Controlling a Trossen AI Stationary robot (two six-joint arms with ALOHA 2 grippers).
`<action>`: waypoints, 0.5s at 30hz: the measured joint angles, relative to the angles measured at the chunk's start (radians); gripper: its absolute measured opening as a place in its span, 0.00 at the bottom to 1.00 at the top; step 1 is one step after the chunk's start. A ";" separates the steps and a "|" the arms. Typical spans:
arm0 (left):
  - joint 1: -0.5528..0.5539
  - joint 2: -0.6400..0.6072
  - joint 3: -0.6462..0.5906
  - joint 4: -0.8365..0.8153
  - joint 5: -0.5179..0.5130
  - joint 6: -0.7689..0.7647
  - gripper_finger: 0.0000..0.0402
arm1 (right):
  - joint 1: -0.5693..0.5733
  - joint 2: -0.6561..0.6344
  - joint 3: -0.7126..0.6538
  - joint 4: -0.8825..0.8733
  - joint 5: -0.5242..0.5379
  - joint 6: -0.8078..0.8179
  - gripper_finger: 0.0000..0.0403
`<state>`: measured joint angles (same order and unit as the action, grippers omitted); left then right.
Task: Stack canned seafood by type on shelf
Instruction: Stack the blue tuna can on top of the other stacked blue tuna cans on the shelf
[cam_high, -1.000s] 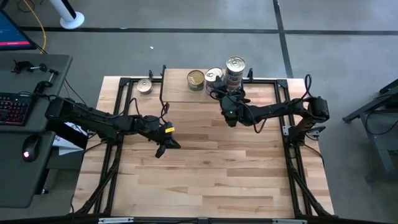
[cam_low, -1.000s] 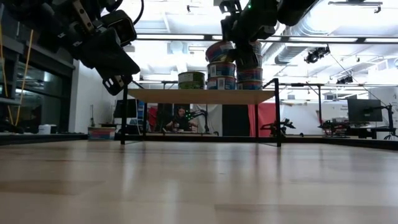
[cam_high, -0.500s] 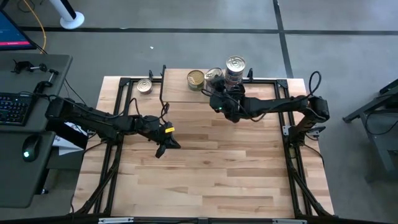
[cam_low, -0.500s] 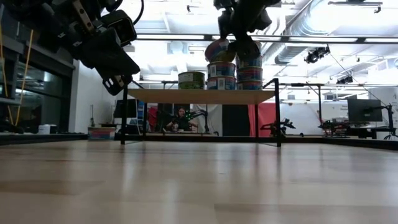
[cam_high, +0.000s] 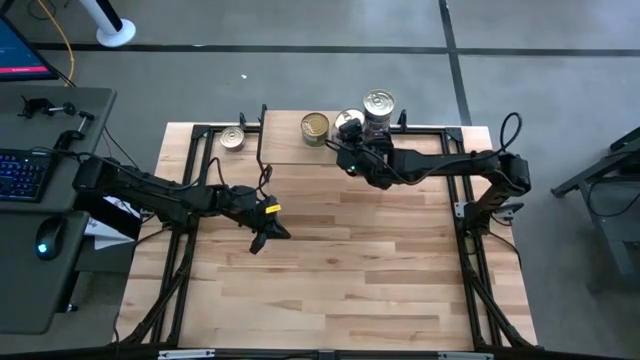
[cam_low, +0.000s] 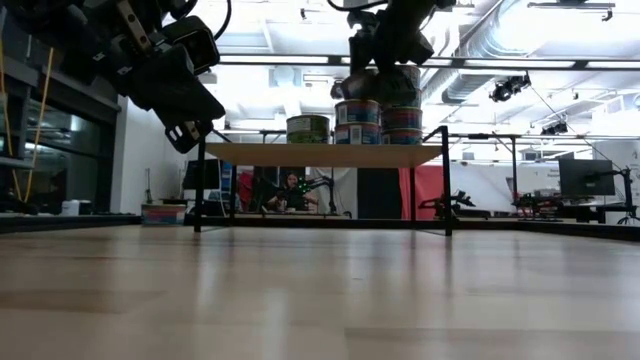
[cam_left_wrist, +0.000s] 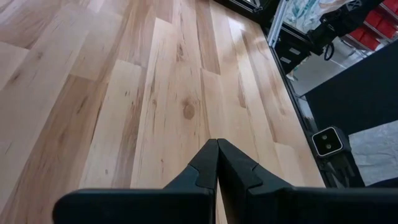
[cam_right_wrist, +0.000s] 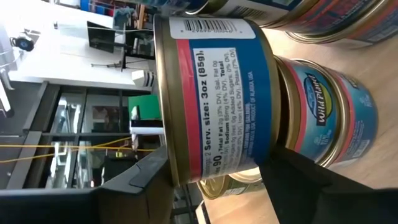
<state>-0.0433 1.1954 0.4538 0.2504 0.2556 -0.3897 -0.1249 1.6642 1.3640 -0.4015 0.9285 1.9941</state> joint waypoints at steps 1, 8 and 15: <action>0.000 0.000 0.000 0.000 0.000 0.000 0.00 | 0.000 0.000 0.000 -0.002 0.000 0.006 0.50; 0.000 0.000 0.000 0.000 0.000 0.000 0.00 | 0.001 0.000 0.000 0.017 -0.016 -0.012 0.50; 0.000 0.000 0.000 0.000 0.000 0.035 0.00 | 0.000 0.004 -0.004 0.136 -0.125 -0.146 0.50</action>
<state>-0.0433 1.1954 0.4538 0.2507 0.2554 -0.3544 -0.1249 1.6684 1.3602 -0.2656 0.8033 1.8486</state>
